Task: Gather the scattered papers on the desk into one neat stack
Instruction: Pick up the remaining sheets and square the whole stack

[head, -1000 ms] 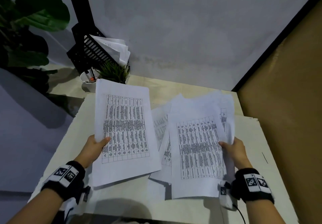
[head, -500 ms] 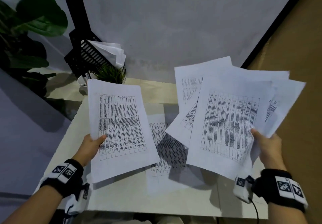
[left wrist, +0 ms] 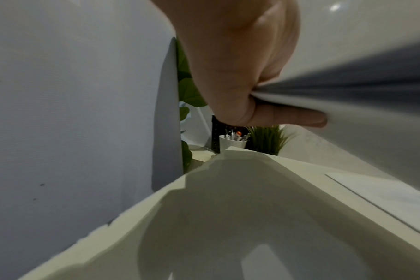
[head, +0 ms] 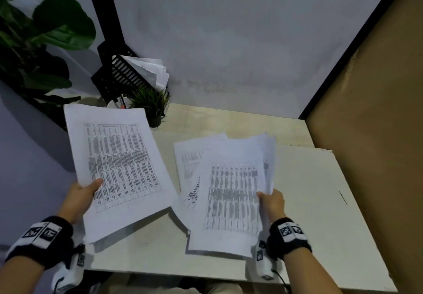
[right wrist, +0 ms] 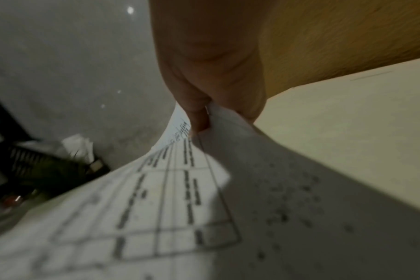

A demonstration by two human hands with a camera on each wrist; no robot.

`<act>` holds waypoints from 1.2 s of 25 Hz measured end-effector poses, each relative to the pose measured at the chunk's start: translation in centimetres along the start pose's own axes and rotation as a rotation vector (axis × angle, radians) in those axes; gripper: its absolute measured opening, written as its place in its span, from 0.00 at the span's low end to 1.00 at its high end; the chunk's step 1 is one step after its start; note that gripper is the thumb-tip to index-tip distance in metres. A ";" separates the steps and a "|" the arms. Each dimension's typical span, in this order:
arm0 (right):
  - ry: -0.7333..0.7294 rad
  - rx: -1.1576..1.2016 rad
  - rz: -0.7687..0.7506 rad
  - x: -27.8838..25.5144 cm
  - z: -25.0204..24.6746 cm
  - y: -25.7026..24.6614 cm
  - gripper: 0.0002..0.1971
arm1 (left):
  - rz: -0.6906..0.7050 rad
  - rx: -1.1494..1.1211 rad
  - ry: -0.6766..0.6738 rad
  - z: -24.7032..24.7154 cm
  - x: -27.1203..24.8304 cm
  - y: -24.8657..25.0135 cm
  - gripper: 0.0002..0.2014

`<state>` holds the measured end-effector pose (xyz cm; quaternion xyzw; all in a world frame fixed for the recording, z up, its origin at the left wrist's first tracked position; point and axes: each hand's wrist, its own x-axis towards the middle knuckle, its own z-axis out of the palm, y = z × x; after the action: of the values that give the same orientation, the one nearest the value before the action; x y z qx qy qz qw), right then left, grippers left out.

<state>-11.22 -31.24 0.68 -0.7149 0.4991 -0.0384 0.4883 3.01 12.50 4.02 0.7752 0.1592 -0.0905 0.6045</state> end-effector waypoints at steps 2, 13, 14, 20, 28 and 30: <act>-0.010 -0.118 0.011 -0.8 2.4 0.0 0.16 | -0.004 0.003 0.047 -1.1 0.0 0.2 0.20; -0.131 -0.371 -0.092 -1.4 4.1 0.5 0.11 | -0.022 -0.028 0.006 0.4 0.4 -0.6 0.18; -0.137 -0.348 -0.073 -1.0 3.2 0.4 0.11 | -0.022 -0.025 -0.002 0.5 0.3 -0.4 0.17; -0.038 -0.041 0.124 3.9 -4.5 2.4 0.21 | -0.025 -0.024 -0.038 0.8 1.0 -0.5 0.17; 0.019 0.398 0.085 2.8 -9.0 3.5 0.23 | -0.036 -0.033 -0.096 2.4 0.5 -1.0 0.18; -0.021 0.495 0.021 1.3 -8.7 1.8 0.22 | -0.024 -0.053 -0.135 4.0 -0.7 -0.2 0.18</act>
<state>-16.48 -38.03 3.35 -0.5687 0.4767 -0.1470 0.6540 2.49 8.59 3.10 0.7490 0.1296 -0.1457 0.6332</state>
